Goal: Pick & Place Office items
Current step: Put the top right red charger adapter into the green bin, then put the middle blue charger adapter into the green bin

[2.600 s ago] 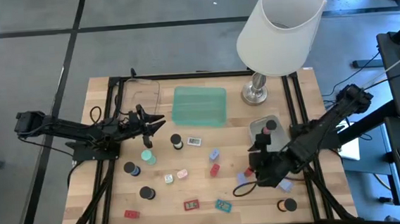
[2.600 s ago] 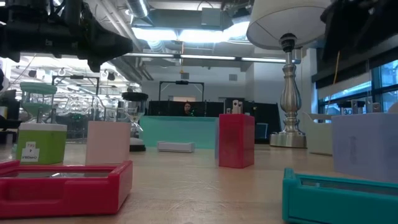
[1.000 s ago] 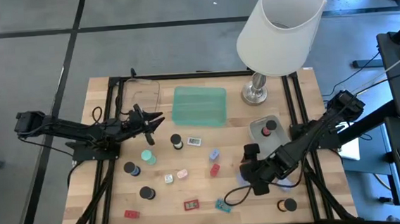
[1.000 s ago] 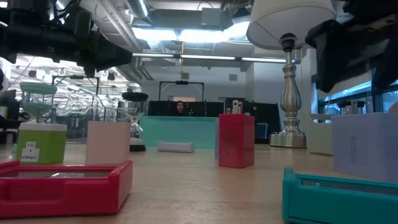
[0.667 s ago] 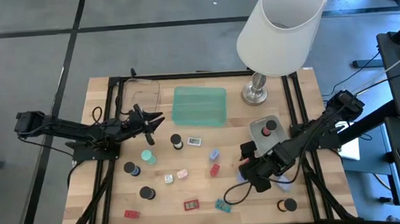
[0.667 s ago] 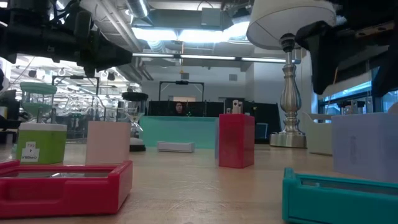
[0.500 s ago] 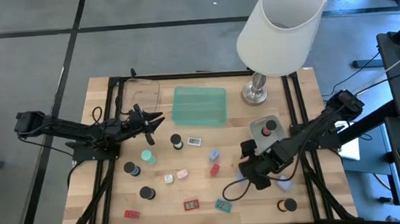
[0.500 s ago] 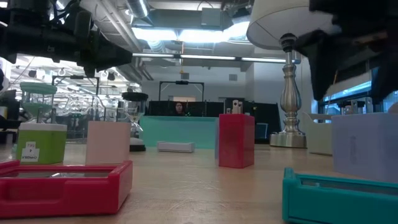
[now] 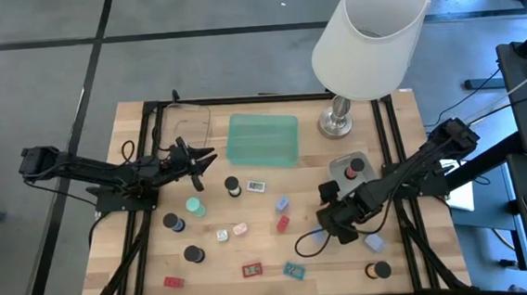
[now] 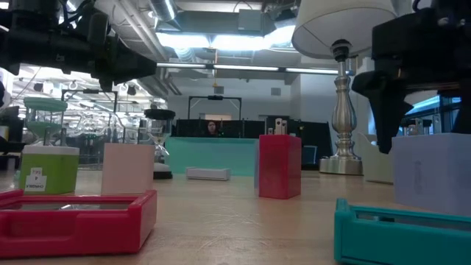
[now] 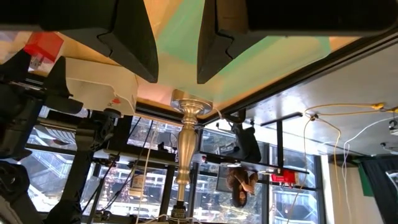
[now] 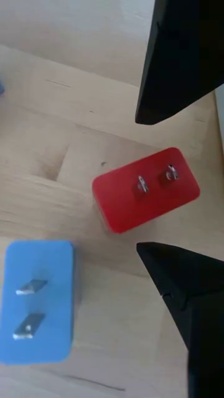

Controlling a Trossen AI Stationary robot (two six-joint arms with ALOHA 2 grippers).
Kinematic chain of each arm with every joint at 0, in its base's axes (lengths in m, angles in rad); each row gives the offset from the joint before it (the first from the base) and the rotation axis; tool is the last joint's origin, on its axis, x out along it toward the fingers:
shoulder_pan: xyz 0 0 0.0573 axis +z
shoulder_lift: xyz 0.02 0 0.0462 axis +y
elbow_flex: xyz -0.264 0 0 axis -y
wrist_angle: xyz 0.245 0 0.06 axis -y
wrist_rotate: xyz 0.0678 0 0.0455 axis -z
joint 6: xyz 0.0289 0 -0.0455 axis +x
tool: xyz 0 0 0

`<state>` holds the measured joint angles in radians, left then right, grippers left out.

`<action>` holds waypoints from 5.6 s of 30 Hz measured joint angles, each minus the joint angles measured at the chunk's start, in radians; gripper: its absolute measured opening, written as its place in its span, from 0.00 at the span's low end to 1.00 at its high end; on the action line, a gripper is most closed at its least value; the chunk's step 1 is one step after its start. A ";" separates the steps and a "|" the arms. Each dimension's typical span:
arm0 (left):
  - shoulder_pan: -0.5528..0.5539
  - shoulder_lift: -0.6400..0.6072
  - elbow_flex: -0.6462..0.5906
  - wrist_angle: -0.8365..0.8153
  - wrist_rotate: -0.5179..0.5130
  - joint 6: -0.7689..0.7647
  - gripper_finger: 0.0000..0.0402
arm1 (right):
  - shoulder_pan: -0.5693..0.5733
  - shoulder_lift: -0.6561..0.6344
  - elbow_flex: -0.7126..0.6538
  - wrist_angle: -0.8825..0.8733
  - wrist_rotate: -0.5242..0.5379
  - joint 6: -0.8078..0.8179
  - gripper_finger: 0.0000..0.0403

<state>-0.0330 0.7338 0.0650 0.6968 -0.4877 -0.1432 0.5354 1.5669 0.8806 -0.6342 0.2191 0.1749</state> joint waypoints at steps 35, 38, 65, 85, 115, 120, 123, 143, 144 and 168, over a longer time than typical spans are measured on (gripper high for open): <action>0.000 0.000 0.000 0.000 -0.002 -0.001 0.27 | -0.120 0.002 0.276 -0.090 0.464 0.207 0.32; 0.000 0.000 0.000 0.001 -0.002 -0.018 0.27 | -0.220 0.000 0.304 -0.039 0.441 0.137 0.32; 0.000 0.000 0.001 -0.002 -0.010 -0.026 0.27 | -0.753 0.260 0.265 0.350 0.177 0.125 0.33; 0.000 0.000 0.001 -0.006 -0.012 -0.026 0.27 | -0.825 0.265 0.265 0.350 0.043 0.158 0.34; -0.009 0.000 0.001 -0.008 0.274 -0.012 0.30 | -0.732 -0.018 0.266 0.141 0.005 0.162 0.48; -0.059 0.009 0.002 0.024 0.288 0.011 0.37 | -0.635 -0.083 0.266 0.098 0.024 0.186 0.46; -0.083 0.016 0.002 0.059 0.254 0.024 0.42 | -0.566 -0.108 0.266 0.090 0.026 0.197 0.45; -0.092 0.018 0.002 0.070 0.212 0.021 0.47 | -0.059 -0.079 0.266 -0.029 0.059 0.992 0.52; -0.092 0.018 0.002 0.070 0.212 0.015 0.47 | -0.050 -0.067 0.266 -0.029 0.054 1.032 0.54; -0.092 0.018 0.002 0.012 0.212 0.026 0.47 | -0.121 0.195 0.266 -0.101 -0.417 1.377 0.61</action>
<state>-0.1246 0.7517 0.0666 0.7087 -0.2755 -0.1173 0.4140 1.7624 1.1465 -0.7357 -0.1981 1.5523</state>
